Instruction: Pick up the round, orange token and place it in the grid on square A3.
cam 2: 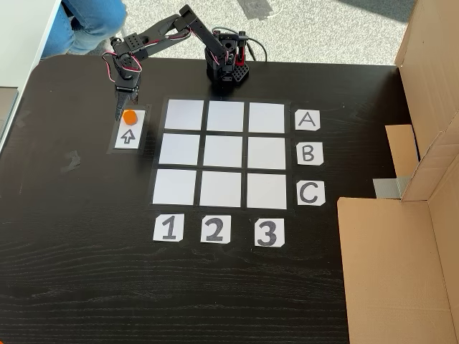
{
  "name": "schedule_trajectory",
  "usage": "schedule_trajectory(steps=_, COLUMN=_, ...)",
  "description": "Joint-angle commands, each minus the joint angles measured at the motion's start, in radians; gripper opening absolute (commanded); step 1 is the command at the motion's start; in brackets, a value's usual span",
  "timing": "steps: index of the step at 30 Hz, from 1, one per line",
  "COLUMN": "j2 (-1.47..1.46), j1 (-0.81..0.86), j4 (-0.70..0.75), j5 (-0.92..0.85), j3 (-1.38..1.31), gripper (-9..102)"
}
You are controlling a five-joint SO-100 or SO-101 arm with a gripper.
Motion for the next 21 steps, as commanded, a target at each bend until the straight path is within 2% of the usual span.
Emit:
schedule_trajectory(steps=1, j2=-0.003, j1=-0.021, j4=0.006, j5=-0.011, j3=-0.029, gripper=85)
schedule_trajectory(steps=7, j2=-0.021, j1=-0.028, j4=0.008, j5=-0.011, j3=-0.031, gripper=86)
schedule_trajectory(steps=21, j2=-0.109, j1=0.071, j4=0.005, j5=-0.037, j3=-0.126, gripper=86)
